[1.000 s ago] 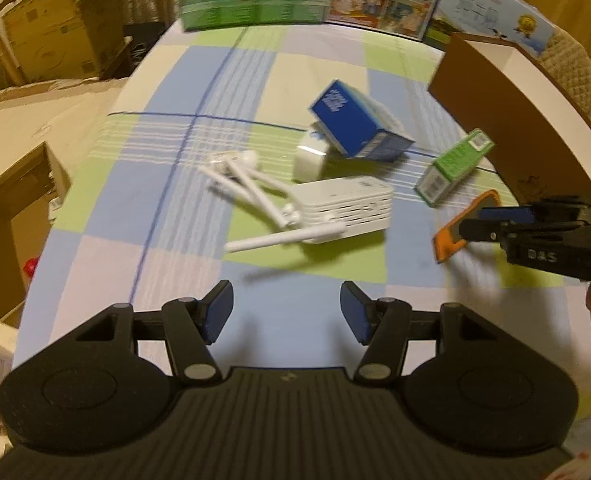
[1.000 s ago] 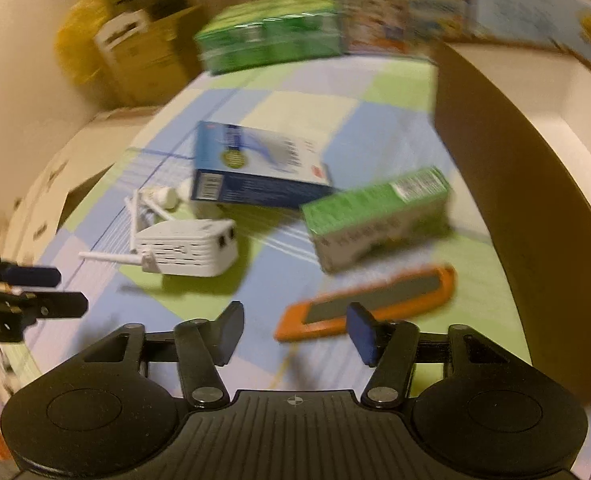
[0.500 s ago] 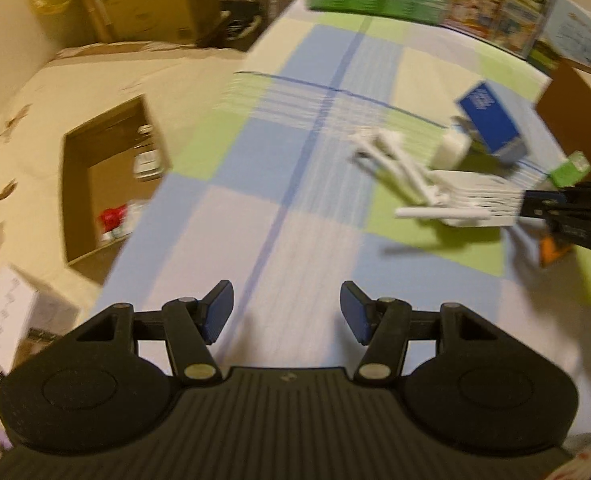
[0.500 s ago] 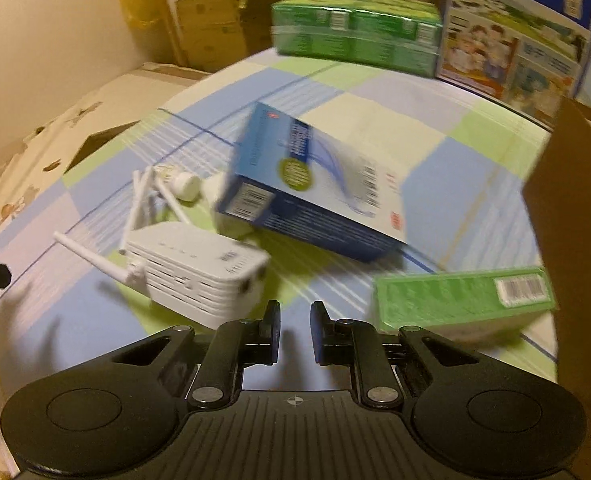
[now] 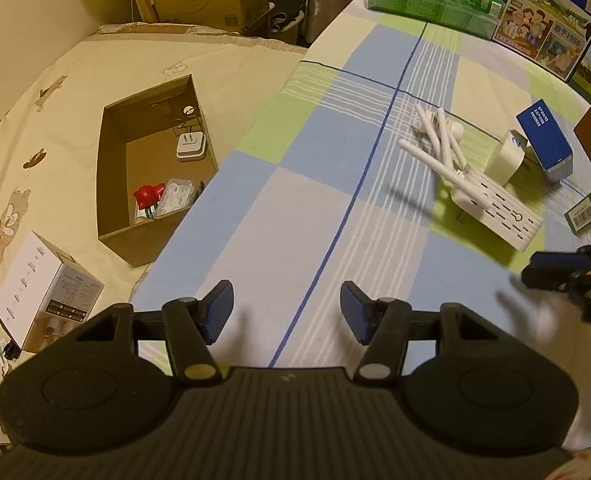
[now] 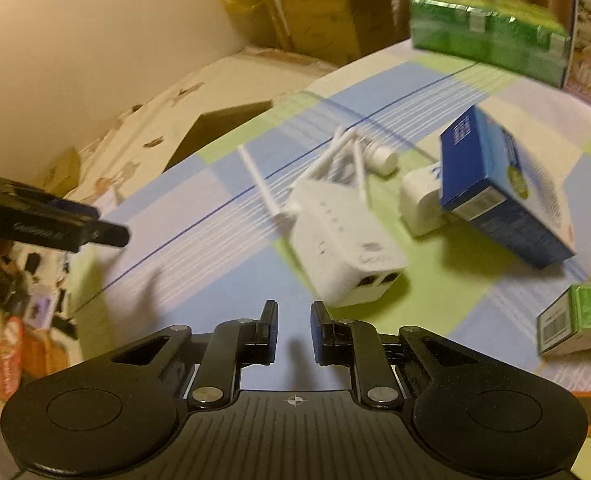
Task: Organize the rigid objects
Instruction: 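Lower the right tool onto the white WiFi repeater and grasp its body, then lift the repeater with the right tool while the left tool grasps the white pill bottle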
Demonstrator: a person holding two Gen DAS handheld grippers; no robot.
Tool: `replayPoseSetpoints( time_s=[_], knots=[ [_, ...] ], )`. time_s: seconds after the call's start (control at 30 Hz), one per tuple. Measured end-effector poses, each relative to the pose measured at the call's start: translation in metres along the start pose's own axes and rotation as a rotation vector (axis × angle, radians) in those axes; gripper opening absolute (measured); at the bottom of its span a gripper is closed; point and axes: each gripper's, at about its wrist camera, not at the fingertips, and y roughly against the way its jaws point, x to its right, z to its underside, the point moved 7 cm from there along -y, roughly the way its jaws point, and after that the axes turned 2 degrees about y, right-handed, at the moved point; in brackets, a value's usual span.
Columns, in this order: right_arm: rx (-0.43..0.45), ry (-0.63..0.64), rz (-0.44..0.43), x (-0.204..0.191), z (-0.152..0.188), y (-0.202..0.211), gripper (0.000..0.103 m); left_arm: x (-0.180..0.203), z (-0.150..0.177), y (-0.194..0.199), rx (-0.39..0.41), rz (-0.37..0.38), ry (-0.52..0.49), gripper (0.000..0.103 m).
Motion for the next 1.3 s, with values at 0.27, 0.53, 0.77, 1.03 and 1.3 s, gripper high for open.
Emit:
replayPoseSetpoints(
  time_s=[0.27,0.53,0.77,1.03,1.3],
  knots=[
    [0.059,0.027,0.005,0.036,-0.026,0.014,0.068,-0.006,0.002,-0.001,-0.003,0.005,0.028,0.054],
    [-0.022,0.005,-0.086,0.053,-0.037,-0.032,0.071,-0.018,0.011,0.000,-0.019,-0.010,0.065,0.054],
    [-0.043,0.024,-0.097,0.047,-0.049,-0.059,0.071,-0.023,0.018,-0.001,-0.032,-0.017,0.082,0.054],
    [-0.052,0.233,0.021,0.008,-0.046,-0.058,0.060,-0.028,0.022,-0.005,-0.043,-0.020,0.095,0.054],
    [-0.097,0.284,0.111,-0.022,-0.037,-0.070,0.057,-0.028,0.021,-0.011,-0.046,-0.008,0.083,0.054]
  ],
)
